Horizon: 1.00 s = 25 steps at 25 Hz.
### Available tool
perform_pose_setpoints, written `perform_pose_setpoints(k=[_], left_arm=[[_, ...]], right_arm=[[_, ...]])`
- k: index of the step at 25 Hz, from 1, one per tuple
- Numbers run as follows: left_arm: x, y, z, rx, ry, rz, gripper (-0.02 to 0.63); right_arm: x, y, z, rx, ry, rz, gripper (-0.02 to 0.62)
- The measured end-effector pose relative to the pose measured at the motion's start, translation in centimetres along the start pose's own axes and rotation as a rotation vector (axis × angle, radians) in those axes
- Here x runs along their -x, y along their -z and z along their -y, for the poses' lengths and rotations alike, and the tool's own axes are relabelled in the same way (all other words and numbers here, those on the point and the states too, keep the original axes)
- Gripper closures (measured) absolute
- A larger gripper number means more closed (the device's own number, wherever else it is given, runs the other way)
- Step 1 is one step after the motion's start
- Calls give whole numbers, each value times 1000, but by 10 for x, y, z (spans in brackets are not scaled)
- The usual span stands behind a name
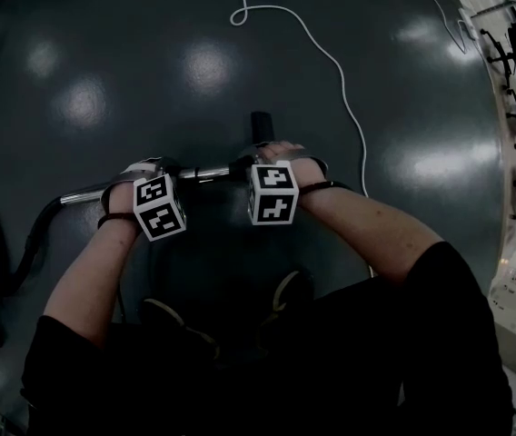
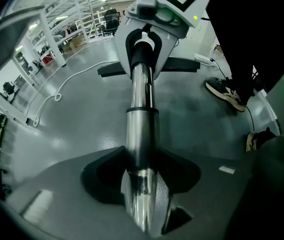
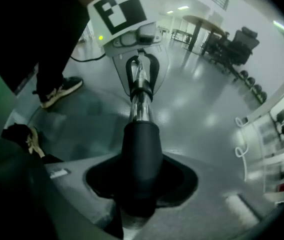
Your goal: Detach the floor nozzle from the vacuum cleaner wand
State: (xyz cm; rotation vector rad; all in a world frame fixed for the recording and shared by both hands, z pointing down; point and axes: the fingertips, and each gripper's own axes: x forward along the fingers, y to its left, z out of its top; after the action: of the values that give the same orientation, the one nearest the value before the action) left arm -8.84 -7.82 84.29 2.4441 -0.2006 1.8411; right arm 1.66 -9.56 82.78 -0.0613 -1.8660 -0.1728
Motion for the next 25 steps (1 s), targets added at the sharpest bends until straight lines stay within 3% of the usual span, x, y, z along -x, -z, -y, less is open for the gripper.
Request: perform_pose_setpoints(k=[4,9,11,13,16,22,23,25], left_arm=[[-1,0,5,-13,5,-6,413],[-2,-4,8,-28,7,-3,413],[-2,-5,9,-28,9,3,413],[-2,-5,7,-26,3,8,413],[-2,-5,4,-14,-5,18,413],[-2,3,-2,22,12,15,413],[-2,7,-5,27,10,9,413],[0,13,-11,40,2,10,413]], right_arm=[[5,-3,-13,-133,-221,23,460],[14,4,-27,-381,-537,-10,459],[16,3,-30,-416,-581,-7,459],[16,3,-27,-391,-531,-2,459],[15,-5,-20,-298,-383,42,460],[8,20,7,78,114,-34,460],[8,28,10,101,156,-45,460],[8,40,9,77,156,-35,460]])
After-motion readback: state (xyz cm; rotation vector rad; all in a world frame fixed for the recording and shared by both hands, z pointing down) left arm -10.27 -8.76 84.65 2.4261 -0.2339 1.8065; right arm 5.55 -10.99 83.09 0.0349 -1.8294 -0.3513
